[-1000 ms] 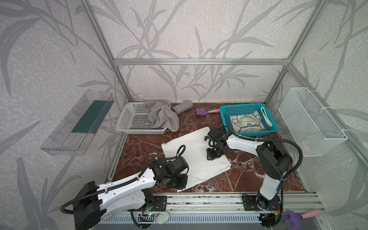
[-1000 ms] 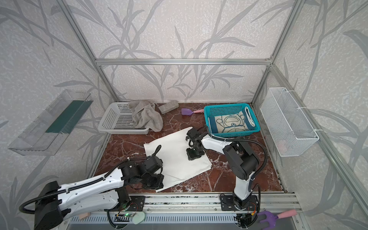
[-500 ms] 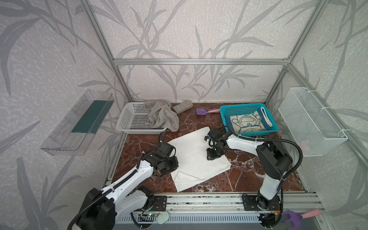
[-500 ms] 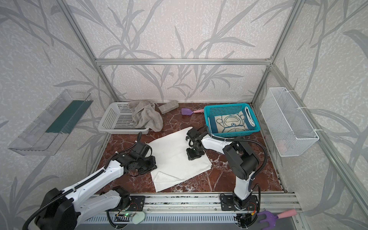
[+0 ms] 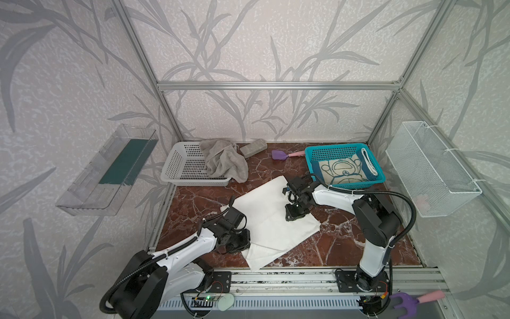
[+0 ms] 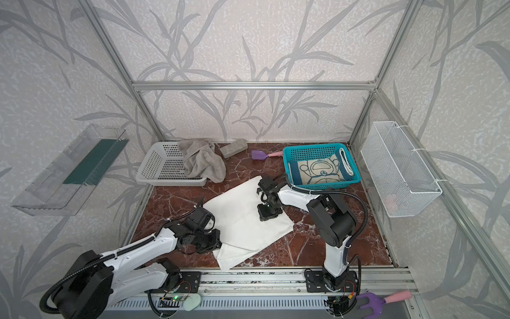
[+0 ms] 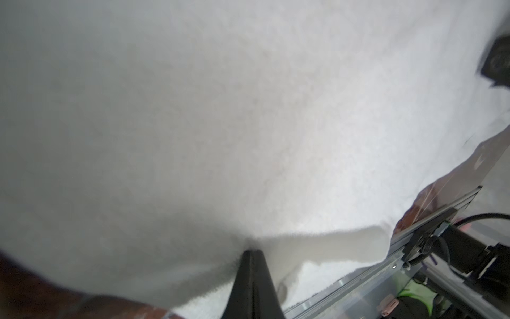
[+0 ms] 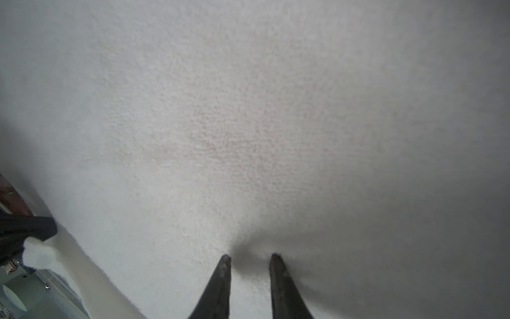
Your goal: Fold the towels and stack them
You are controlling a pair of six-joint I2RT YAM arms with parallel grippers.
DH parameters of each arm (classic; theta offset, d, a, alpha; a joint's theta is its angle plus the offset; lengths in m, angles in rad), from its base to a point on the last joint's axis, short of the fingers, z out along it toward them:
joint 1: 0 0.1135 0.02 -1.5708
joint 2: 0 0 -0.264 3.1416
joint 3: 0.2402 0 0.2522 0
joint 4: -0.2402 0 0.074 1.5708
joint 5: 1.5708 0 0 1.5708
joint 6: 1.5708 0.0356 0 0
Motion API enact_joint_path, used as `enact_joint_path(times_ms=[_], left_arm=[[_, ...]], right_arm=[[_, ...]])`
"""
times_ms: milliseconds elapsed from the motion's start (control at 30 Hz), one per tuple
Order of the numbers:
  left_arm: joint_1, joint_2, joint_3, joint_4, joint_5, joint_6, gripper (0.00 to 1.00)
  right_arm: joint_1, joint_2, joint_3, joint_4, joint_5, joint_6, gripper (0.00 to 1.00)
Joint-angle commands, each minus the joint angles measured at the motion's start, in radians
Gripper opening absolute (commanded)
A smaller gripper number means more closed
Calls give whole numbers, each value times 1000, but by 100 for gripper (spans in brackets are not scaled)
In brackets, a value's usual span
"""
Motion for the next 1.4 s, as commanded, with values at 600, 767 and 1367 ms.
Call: enact_joint_path(times_ms=[600, 767, 1367], left_arm=[[-61, -70, -18, 57, -231, -179, 0], [40, 15, 46, -26, -224, -45, 0], [280, 321, 248, -188, -235, 222, 3]], right_arm=[[-38, -151, -95, -65, 66, -13, 31], [-103, -259, -168, -163, 111, -53, 31], [-15, -557, -550, -98, 58, 196, 30]])
